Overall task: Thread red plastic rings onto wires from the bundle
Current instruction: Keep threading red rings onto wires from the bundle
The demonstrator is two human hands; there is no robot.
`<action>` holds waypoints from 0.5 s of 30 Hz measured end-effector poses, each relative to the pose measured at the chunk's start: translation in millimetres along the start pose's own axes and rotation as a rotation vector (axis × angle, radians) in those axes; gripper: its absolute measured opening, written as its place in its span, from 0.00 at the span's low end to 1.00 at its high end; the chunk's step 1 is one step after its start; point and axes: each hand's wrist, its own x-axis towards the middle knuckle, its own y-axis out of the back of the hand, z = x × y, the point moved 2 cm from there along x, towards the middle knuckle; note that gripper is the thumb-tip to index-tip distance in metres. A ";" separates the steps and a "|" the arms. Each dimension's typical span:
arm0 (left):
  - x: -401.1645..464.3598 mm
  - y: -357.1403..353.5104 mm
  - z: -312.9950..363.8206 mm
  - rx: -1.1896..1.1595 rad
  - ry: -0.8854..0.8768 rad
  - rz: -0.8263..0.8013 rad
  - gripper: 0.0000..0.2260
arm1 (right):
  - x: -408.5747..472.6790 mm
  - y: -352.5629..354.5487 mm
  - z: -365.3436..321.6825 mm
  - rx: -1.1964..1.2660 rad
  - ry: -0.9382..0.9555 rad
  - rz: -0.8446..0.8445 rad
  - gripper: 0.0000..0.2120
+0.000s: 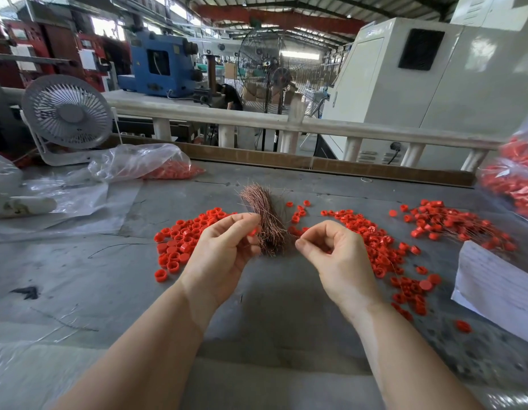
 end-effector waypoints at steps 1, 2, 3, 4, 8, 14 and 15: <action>1.4 1.5 0.0 -0.005 -0.006 0.027 0.03 | 0.2 0.8 0.1 0.039 -0.023 0.017 0.10; 2.5 2.8 -0.1 -0.008 -0.013 0.047 0.03 | 0.4 1.7 0.0 0.106 -0.061 0.030 0.11; 3.5 4.2 -0.1 -0.007 -0.021 0.061 0.02 | 0.4 2.9 0.1 0.194 -0.103 0.040 0.12; 3.9 5.1 -0.2 -0.002 -0.028 0.071 0.02 | 0.6 4.1 0.3 0.288 -0.143 0.048 0.12; 1.2 4.1 0.8 0.035 -0.059 0.093 0.04 | 1.7 7.0 -0.5 0.497 -0.239 0.056 0.11; -3.8 1.2 3.8 0.126 -0.090 0.115 0.08 | 2.8 7.2 1.1 0.594 -0.302 0.071 0.06; -4.5 0.7 4.1 0.137 -0.092 0.115 0.07 | 3.0 7.7 1.8 0.611 -0.316 0.074 0.06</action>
